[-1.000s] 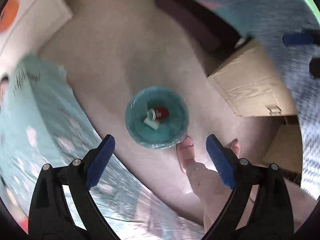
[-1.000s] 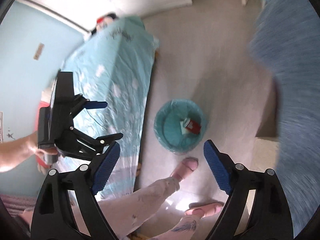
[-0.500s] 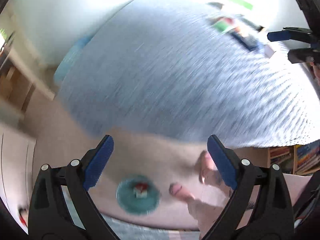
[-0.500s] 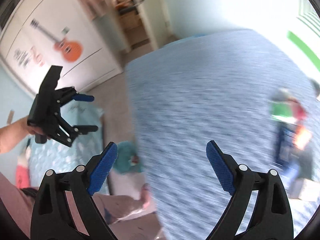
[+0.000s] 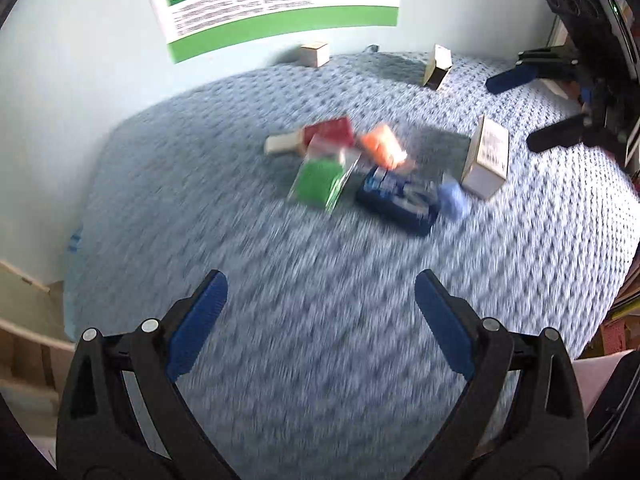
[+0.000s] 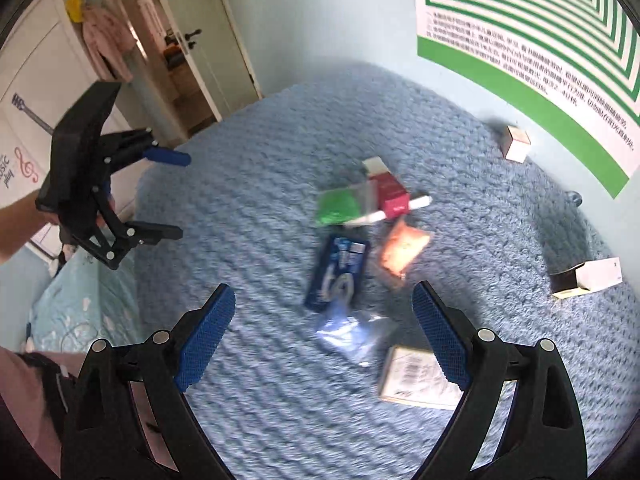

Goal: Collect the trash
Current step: 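Swing both grippers back toward the blanket, then grasp the green clay bag with the left gripper while the right gripper grasps the orange clay bag, then carry both bags over the teal wastebasket and open both grippers, then swing both grippers back toward the blanket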

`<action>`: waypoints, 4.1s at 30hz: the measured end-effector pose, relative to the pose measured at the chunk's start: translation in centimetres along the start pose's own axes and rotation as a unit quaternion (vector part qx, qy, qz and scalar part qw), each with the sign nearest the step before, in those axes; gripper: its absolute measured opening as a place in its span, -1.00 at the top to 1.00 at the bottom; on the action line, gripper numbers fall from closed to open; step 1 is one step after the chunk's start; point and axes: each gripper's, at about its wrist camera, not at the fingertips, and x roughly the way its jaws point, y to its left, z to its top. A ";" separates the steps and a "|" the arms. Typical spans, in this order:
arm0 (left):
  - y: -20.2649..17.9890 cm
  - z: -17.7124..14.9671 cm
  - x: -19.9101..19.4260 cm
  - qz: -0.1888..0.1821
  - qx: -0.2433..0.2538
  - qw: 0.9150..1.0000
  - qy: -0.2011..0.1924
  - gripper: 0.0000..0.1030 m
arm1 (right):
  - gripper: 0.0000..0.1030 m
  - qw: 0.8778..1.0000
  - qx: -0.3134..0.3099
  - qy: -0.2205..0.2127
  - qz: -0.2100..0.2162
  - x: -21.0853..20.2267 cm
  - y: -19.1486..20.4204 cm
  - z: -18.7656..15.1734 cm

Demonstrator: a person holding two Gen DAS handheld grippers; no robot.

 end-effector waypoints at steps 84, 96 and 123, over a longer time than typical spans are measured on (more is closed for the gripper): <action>4.8 -43.8 -12.9 0.169 -0.372 0.904 0.129 0.17 | 0.49 0.826 -0.425 0.200 0.313 20.0 50.6 2.8; 5.3 -55.7 -9.5 0.104 -0.498 0.852 0.123 0.17 | 0.49 0.794 -0.429 0.307 0.302 31.4 60.0 -5.5; 5.4 -57.3 -9.8 0.112 -0.466 0.864 0.154 -0.34 | -0.32 0.829 -0.392 0.287 0.275 30.9 57.0 -2.0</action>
